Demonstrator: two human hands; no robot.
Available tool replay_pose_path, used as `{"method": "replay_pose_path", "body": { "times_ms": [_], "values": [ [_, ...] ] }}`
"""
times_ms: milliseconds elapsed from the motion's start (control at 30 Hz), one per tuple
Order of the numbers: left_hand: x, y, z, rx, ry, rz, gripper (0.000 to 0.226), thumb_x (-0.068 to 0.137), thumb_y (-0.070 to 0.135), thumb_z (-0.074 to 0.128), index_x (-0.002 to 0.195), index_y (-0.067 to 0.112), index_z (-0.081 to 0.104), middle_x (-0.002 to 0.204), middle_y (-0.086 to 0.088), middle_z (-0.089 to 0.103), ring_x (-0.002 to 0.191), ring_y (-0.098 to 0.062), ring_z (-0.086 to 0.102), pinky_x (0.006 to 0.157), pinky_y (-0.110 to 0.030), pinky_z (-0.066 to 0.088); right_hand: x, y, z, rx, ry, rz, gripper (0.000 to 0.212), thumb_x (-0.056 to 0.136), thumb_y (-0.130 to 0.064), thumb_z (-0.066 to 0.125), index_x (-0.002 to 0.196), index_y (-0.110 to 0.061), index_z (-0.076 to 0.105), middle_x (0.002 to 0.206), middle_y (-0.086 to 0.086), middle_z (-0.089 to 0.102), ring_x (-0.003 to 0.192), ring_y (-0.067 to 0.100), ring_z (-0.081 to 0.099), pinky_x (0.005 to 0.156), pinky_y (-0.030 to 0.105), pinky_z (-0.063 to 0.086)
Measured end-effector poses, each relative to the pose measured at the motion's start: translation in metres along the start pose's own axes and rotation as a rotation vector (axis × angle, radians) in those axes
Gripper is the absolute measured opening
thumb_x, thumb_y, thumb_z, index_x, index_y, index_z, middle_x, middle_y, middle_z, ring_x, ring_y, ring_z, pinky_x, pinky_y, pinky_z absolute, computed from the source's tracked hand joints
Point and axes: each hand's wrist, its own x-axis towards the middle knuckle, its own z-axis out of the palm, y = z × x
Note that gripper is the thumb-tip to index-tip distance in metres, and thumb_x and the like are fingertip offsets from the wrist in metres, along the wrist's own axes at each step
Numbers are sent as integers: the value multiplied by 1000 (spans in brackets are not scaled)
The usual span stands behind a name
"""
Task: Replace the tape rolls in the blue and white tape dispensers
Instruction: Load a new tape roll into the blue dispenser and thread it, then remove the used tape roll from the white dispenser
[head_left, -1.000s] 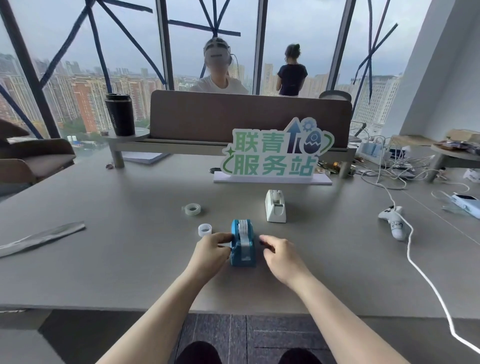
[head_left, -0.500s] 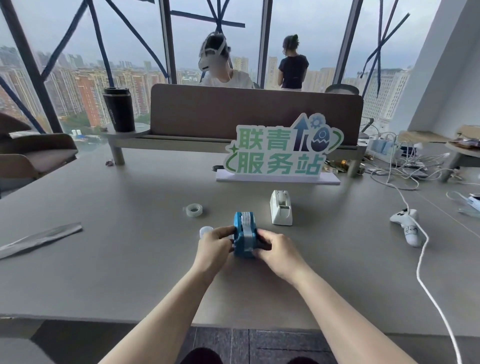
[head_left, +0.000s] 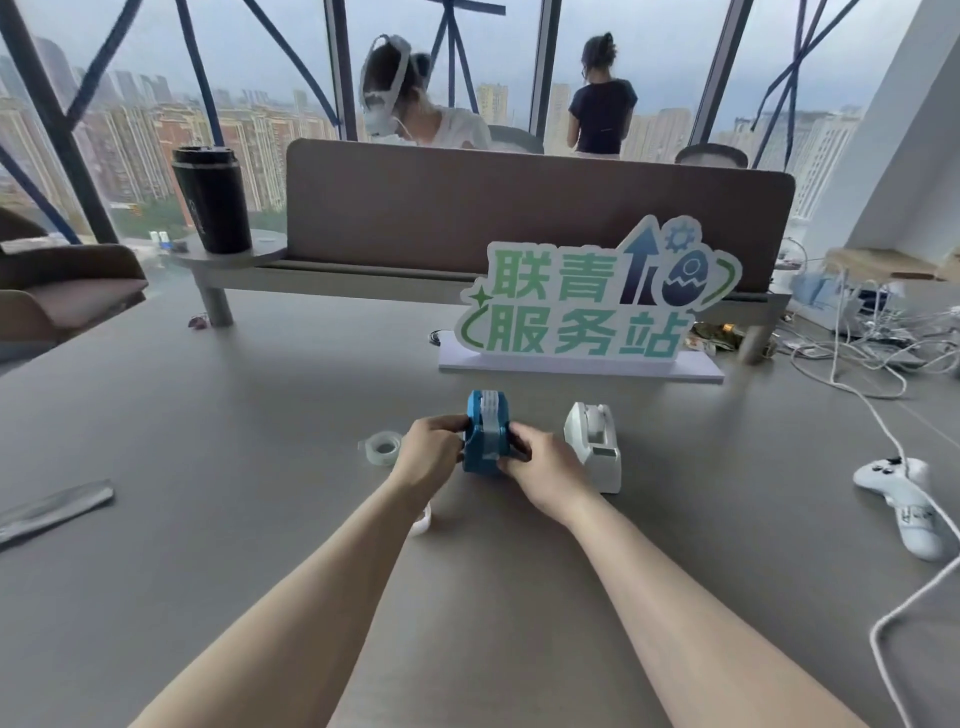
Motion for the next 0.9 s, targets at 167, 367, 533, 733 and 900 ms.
{"method": "replay_pose_path", "body": {
  "times_ms": [167,367,533,733,900],
  "values": [
    [12,-11,-2,19,25,-21,54,75,-16,39,122,-3,63,102,-11,70,100,-35,68,99,-51,51,5,5,3,-46,12,14,51,90,-21,63,139,-21,50,133,1,63,121,23,58,98,31,45],
    [-11,8,10,281,105,62,52,78,-5,41,119,10,67,104,-1,69,100,-23,66,86,-30,52,-10,-2,-1,-40,70,-34,46,92,-11,50,138,-15,50,132,6,64,122,25,58,102,33,46],
    [-52,28,37,417,184,331,42,82,-2,45,115,11,69,114,-5,68,106,-23,61,90,-29,46,-30,6,-43,91,441,-64,29,89,-4,50,108,-15,69,98,2,73,82,18,66,71,14,49],
    [-68,23,93,442,-107,186,40,84,5,41,119,8,61,118,-15,68,104,-31,63,84,-36,51,-37,48,-68,173,376,215,33,91,-38,55,120,-22,61,124,8,64,111,26,61,97,38,48],
    [-49,8,109,285,-145,68,42,75,0,41,113,1,60,73,-7,66,55,-13,52,46,-19,39,-47,56,-73,240,208,267,47,89,-10,51,136,-7,51,138,16,56,130,28,50,107,36,36]
  ]
}}
